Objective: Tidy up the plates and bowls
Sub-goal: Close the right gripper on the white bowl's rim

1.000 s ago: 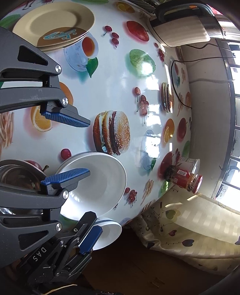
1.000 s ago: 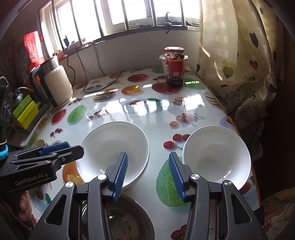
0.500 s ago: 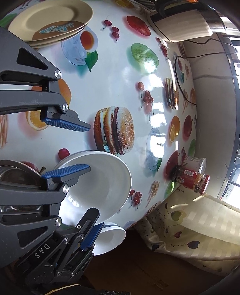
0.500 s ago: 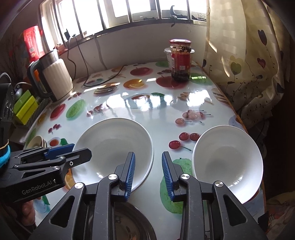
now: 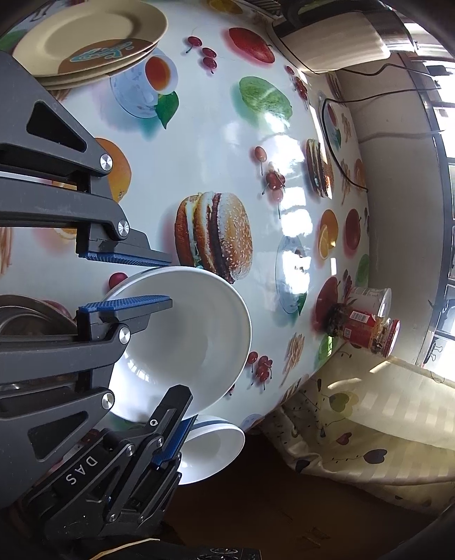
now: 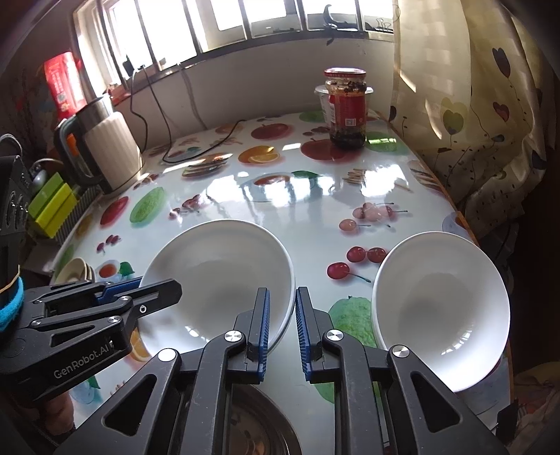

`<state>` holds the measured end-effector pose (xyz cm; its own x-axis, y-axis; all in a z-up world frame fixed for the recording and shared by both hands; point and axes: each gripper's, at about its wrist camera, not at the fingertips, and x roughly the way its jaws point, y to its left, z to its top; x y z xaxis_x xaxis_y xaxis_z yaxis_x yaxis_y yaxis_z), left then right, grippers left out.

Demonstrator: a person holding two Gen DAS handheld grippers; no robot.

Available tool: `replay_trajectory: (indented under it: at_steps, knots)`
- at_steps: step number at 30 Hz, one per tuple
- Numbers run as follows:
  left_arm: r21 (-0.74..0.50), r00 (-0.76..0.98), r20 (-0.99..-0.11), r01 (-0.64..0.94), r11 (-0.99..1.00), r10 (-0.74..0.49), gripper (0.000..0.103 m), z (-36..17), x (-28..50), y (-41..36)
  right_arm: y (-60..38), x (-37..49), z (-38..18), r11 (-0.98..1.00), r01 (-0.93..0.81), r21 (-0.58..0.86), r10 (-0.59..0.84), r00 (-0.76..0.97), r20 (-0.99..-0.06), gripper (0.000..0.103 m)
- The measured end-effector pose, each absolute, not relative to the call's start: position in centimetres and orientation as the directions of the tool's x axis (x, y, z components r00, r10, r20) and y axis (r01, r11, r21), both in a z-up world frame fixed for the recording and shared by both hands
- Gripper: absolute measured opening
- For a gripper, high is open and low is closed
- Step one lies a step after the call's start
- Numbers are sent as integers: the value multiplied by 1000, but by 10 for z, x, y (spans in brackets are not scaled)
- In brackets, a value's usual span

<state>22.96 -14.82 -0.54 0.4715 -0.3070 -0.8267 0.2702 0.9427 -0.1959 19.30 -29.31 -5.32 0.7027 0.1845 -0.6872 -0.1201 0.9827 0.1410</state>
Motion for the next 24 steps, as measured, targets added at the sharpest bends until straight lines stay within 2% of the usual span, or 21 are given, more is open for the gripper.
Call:
replay_trajectory:
  at_steps: [24]
  knots:
    - [-184,502,-813,260,948,-295,17,1,227,-147,-296,192,-52,981,-119,153,192,708,-680,13]
